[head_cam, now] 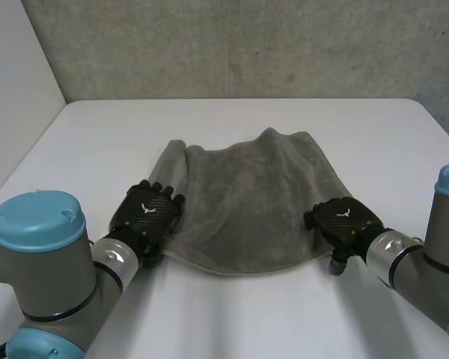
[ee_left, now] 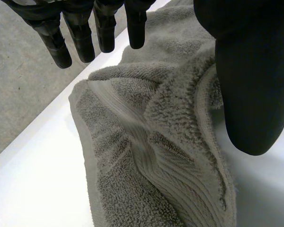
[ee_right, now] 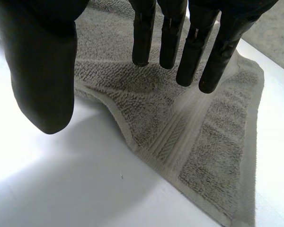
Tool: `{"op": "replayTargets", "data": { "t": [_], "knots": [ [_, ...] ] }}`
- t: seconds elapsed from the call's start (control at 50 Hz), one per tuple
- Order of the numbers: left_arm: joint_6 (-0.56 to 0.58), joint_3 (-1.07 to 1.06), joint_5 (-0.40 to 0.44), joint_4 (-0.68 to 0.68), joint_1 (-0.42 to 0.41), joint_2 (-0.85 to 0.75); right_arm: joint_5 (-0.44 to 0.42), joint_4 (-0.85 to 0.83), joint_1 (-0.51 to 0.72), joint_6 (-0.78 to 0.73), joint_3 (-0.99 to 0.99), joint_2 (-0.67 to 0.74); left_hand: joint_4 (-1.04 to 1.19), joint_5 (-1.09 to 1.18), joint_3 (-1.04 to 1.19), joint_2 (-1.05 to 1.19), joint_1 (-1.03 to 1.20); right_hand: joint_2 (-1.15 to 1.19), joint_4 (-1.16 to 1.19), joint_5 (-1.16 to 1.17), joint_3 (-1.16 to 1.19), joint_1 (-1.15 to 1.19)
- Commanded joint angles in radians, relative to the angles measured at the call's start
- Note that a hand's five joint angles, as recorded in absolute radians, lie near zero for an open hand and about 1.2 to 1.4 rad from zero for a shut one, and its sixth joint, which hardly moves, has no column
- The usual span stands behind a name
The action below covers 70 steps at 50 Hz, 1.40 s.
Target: Fold the laundry
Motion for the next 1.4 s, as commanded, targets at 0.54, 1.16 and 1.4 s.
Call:
{"op": "replayTargets", "data": {
  "t": [0.54,1.16,1.4],
  "knots": [
    [-0.011,0.001,0.001,0.003,0.001,-0.018,0.013,-0.273,-0.043,0.150,0.019,0.040,0.039,0.041,0.039,0.038,0.039,0.893,0.904,0.932,0.910,0.917],
    [-0.009,0.009,-0.061,0.097,0.041,-0.074,0.021,-0.263,-0.162,0.167,0.011,-0.009,0.461,0.463,0.460,0.459,0.461,0.908,0.919,0.947,0.925,0.932],
    [-0.008,0.009,-0.062,0.083,0.044,-0.059,0.021,-0.261,-0.158,0.165,0.010,-0.001,1.178,1.180,1.177,1.176,1.178,0.908,0.919,0.947,0.925,0.932]
  ]
}}
